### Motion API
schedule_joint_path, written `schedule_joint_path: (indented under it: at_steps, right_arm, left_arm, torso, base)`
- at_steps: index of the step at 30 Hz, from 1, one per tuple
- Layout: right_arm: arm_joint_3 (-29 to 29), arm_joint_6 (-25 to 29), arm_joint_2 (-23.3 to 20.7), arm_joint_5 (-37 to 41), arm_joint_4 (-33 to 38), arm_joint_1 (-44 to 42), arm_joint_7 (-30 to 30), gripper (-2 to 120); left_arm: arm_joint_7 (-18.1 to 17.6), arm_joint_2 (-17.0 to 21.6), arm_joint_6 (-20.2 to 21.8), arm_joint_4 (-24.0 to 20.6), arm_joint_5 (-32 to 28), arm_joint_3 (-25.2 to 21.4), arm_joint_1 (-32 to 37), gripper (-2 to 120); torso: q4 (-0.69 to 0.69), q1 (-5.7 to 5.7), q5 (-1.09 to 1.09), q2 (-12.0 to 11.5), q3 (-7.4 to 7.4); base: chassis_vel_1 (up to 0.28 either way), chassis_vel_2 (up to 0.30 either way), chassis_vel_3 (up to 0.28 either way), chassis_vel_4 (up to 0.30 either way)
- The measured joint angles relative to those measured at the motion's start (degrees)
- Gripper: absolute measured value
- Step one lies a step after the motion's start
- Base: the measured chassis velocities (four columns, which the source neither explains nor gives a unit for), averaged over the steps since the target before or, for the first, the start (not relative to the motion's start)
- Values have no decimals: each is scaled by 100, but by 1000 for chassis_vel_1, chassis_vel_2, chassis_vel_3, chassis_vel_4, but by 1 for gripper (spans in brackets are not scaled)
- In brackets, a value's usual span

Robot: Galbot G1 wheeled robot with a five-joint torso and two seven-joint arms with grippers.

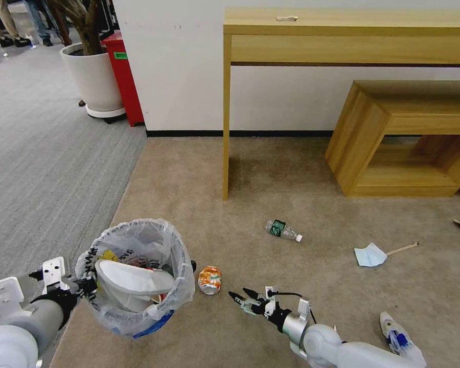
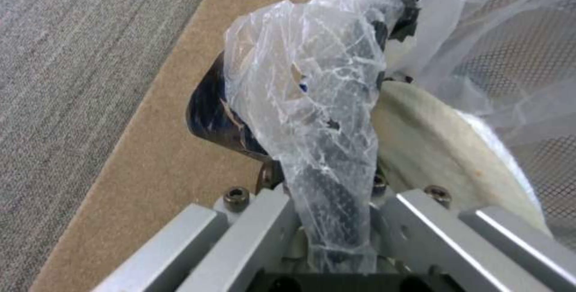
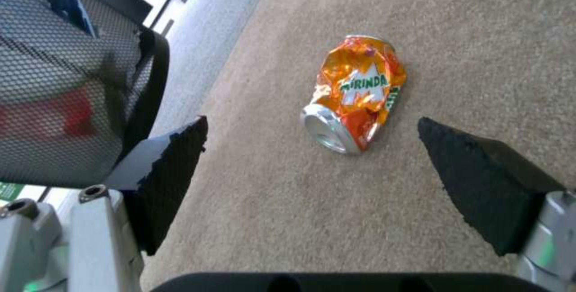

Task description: Pick up the trash bin and place the garbage on the floor into it.

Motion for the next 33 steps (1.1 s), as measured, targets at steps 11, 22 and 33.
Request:
schedule_joint_path:
  at_steps: [11,22,33]
  right_arm:
    - [-126,-97,321,50,-370,183,16,89]
    - [-169,-126,508,30,-725,257,-1,89]
    - [-141,-185,770,3,-1091,280,-69,86]
  left_arm:
    - [-16,13,0,-8,-41,4,25,1]
    - [-50,-10,0,-79,-80,-59,130,1]
    - [-63,-26,0,-126,-74,-32,198,1]
  torso:
    - [0,0,0,0,0]
    - [0,0,0,0,0]
    - [0,0,0,0,0]
  base:
    - [0,0,0,0]
    - [0,0,0,0]
    - [0,0,0,0]
